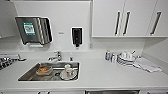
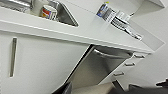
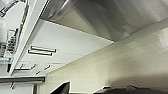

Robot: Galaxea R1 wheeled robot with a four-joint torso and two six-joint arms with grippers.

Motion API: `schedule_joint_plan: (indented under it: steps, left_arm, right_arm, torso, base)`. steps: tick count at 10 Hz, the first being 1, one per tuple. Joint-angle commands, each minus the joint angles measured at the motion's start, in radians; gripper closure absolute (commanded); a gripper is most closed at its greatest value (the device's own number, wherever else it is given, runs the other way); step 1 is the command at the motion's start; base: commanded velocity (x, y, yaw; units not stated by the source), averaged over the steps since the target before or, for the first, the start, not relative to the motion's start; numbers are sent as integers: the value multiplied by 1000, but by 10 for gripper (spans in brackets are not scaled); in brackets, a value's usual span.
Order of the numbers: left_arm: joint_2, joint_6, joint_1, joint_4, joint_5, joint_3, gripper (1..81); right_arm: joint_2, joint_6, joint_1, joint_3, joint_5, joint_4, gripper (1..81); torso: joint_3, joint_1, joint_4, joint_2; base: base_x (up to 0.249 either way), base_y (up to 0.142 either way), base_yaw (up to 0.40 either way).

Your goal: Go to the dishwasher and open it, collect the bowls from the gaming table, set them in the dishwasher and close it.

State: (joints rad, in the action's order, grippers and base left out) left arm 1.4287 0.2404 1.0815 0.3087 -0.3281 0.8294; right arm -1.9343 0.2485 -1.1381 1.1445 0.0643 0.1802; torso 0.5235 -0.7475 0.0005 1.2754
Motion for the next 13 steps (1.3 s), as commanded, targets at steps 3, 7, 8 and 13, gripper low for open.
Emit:
schedule_joint_plan:
  steps: [3,7,8,13]
  left_arm:
    - [-42,3,-68,46,32,-24,10]
    - [-23,2,-68,62,46,4,10]
    - [-13,2,-68,66,35,28,10]
    - [-2,143,-237,128,95,45,10]
  right_arm:
    - [48,9,106,-62,-29,12,10]
    - [50,9,111,-62,-29,10,10]
    - [48,9,117,-57,-29,10,10]
    - [51,55,163,-43,-37,12,10]
  torso:
    - [159,-108,0,169]
    - [164,-114,0,176]
    - [172,-119,0,186]
    - [174,-120,0,185]
  base:
    - [0,0,0]
    - [0,0,0]
    - [0,0,0]
    - [0,0,0]
